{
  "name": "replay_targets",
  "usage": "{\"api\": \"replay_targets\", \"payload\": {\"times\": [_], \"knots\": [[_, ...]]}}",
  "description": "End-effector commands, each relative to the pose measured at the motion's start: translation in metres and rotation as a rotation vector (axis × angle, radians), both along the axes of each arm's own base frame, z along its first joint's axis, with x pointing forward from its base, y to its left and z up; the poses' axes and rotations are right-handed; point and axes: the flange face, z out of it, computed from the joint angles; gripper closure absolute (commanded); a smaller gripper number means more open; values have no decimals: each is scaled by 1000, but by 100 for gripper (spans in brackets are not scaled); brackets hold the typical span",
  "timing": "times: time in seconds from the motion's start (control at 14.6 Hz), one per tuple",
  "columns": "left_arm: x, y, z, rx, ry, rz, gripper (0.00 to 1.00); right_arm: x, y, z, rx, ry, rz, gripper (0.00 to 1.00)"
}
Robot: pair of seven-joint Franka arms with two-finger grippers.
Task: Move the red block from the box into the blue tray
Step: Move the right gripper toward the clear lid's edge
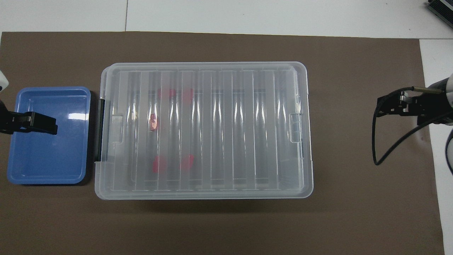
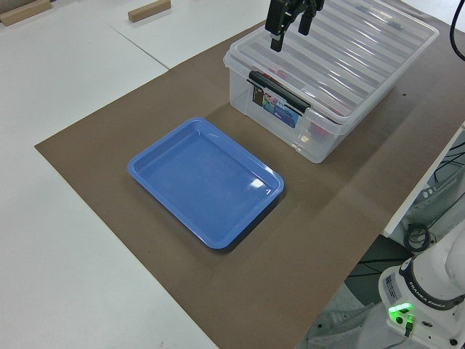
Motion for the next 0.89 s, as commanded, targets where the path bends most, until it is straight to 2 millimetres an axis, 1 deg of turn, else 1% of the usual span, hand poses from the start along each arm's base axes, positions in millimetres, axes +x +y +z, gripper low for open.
{"api": "replay_targets", "payload": {"times": [0.0,0.34,0.41,0.48,0.68,0.75,0.82], "knots": [[-5,2,5,-18,-9,12,0,-3,-2,0,2,8,9,0],[-5,2,5,-16,-8,12,0,-4,-1,2,2,3,8,0],[-5,2,4,-16,-6,12,0,-4,1,1,3,-2,9,0],[-5,2,4,-16,-6,12,0,-4,5,-6,2,-3,14,0],[-5,2,5,-16,-8,12,0,-12,15,-17,1,-25,30,0],[-6,2,5,-17,-5,12,0,-13,25,-20,1,-22,49,0],[-5,2,5,-16,-6,12,0,-13,28,-26,1,-16,52,0]]}}
